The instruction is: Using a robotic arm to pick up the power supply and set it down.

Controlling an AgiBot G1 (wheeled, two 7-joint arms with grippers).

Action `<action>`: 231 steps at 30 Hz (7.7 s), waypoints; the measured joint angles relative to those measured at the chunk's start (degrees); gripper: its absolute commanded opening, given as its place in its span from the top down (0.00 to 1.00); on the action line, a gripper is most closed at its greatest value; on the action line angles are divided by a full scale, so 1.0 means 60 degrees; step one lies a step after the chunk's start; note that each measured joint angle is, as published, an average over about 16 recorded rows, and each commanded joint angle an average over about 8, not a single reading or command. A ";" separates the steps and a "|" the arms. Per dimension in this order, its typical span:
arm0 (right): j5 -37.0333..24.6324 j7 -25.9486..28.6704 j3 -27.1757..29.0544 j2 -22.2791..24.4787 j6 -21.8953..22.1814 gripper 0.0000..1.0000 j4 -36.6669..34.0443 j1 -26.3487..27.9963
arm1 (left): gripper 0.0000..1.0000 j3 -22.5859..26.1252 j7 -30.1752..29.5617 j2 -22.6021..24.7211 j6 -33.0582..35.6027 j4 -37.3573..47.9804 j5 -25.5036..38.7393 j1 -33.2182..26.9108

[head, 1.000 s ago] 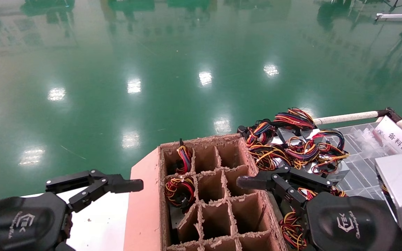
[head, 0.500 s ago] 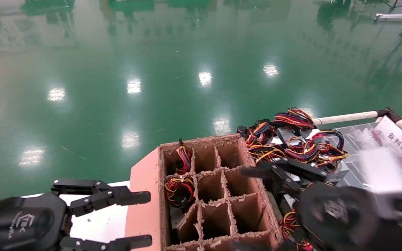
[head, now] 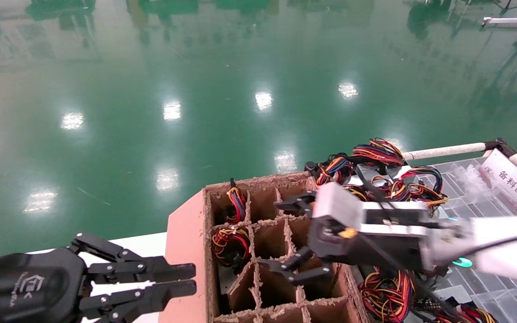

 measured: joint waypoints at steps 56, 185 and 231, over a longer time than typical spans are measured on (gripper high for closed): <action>-0.1352 -0.4936 -0.1173 -0.3955 0.0035 1.00 -0.8250 0.2990 | 0.00 0.0023 0.0012 -0.0009 -0.0010 0.0000 -0.0016 -0.0005; -0.0572 -0.4298 0.0081 0.3689 -0.2413 1.00 -0.7826 0.4308 | 0.00 0.0072 0.0036 -0.0029 -0.0031 0.0000 -0.0049 -0.0017; 0.1509 -0.5056 0.1694 0.4665 -0.3013 1.00 -0.9961 0.1759 | 0.00 0.0089 0.0044 -0.0036 -0.0037 0.0000 -0.0061 -0.0020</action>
